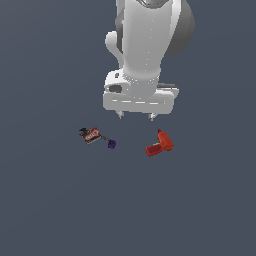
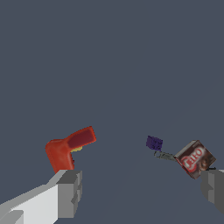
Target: Pick up a designated object from a clutter of objects.
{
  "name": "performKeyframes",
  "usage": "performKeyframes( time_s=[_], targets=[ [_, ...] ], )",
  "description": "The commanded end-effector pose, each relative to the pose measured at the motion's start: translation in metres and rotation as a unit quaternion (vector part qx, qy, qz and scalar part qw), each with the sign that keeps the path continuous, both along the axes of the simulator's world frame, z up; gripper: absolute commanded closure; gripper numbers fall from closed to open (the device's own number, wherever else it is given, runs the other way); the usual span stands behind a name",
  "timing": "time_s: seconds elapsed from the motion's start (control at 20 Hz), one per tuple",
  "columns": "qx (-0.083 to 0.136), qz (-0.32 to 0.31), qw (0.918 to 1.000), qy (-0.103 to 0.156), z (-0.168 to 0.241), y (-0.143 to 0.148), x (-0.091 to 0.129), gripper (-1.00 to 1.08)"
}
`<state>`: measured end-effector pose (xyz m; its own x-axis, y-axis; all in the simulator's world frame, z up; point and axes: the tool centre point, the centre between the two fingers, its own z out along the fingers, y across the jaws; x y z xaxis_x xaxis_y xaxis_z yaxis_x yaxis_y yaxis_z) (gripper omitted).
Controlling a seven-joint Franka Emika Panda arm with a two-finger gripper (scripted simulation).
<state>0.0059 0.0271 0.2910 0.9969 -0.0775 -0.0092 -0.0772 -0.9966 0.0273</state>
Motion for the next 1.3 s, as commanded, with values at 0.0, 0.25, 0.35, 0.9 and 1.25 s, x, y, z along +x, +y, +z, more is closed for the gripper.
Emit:
performKeyframes(
  time_s=[0.0,0.25,0.35,0.9,1.25],
  targets=[
    [-0.003,-0.02,0.9998,-0.003,-0.008,0.002,0.002,-1.0],
    [-0.01,-0.069,0.9975,-0.012,-0.028,0.007,0.006,-1.0],
    [-0.012,-0.088,0.9959,-0.016,-0.036,0.009,0.007,-1.0],
    [-0.021,-0.194,0.98,-0.039,-0.081,0.023,0.012,-1.0],
    [-0.022,-0.258,0.9643,-0.054,-0.108,0.032,0.011,-1.0]
  ],
)
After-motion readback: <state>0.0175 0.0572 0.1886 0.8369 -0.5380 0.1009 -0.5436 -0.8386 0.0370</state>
